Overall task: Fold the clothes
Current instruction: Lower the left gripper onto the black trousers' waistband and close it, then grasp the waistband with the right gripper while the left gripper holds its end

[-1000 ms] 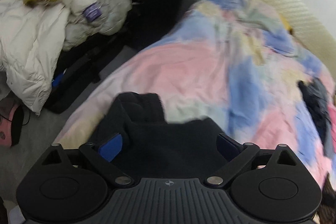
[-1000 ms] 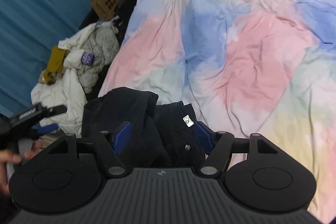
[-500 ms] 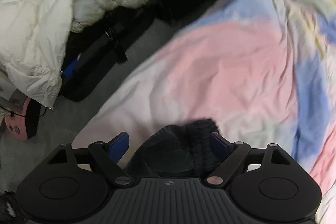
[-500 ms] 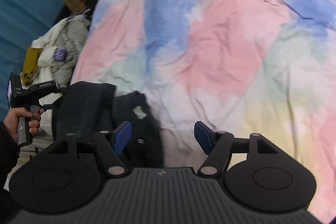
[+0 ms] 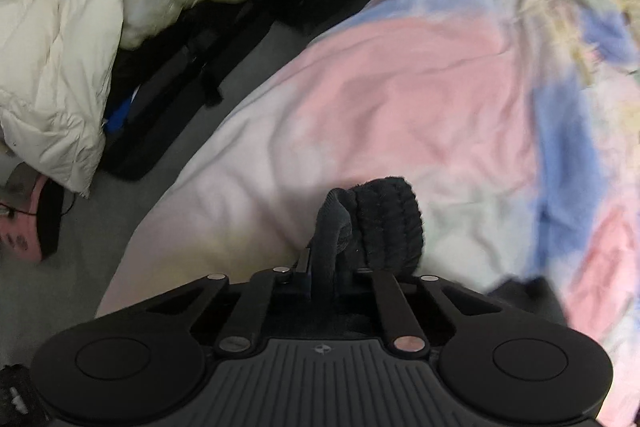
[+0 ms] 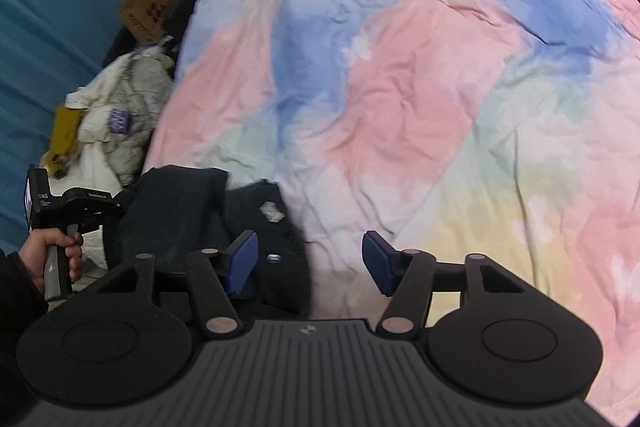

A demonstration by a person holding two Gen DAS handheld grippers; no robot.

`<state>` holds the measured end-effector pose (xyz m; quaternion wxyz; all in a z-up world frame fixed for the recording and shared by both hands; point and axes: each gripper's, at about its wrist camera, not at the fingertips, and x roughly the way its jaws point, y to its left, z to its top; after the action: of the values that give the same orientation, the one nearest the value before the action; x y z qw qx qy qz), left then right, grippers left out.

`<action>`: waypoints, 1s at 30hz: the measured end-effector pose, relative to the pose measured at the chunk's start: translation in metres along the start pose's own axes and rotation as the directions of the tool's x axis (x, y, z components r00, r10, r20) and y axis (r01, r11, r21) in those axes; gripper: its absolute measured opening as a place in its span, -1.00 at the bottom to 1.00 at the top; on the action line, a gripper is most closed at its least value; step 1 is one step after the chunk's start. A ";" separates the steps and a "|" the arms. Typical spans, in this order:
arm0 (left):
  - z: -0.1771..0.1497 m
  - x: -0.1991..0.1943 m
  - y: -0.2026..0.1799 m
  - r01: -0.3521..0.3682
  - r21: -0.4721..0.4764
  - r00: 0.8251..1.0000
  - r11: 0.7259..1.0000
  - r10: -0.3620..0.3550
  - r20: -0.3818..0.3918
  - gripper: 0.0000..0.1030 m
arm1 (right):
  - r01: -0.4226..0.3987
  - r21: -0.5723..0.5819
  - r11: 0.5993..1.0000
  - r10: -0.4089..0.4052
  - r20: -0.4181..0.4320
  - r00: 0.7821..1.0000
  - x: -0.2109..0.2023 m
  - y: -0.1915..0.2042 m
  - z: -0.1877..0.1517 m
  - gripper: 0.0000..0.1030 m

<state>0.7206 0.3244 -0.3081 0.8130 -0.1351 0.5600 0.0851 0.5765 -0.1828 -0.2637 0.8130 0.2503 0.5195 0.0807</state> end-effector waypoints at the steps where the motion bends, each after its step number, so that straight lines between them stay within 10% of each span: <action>1: -0.007 -0.017 -0.005 0.010 0.015 1.000 1.000 -0.010 0.025 -0.86 | -0.009 -0.011 1.000 0.010 0.007 1.000 -0.004 0.005 -0.001 0.14; 15: -0.175 -0.243 -0.089 0.248 0.219 0.925 0.944 -0.298 0.236 -0.91 | -0.200 -0.083 0.976 0.205 0.059 0.977 -0.067 0.067 -0.048 0.09; 22: -0.269 -0.288 -0.127 0.341 0.339 0.897 0.877 -0.412 0.163 -0.91 | -0.367 0.098 0.925 0.361 0.072 0.930 -0.103 0.052 -0.082 0.10; 30: -0.336 -0.278 -0.155 0.410 0.431 0.890 0.804 -0.456 0.004 -0.91 | -0.423 0.290 0.858 0.406 0.118 0.906 -0.121 0.012 -0.121 0.67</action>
<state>0.3680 0.0752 -0.1427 0.8494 -0.0769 0.4745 -0.2177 0.4167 -0.1804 -0.2013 0.7405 0.4823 0.4381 0.1649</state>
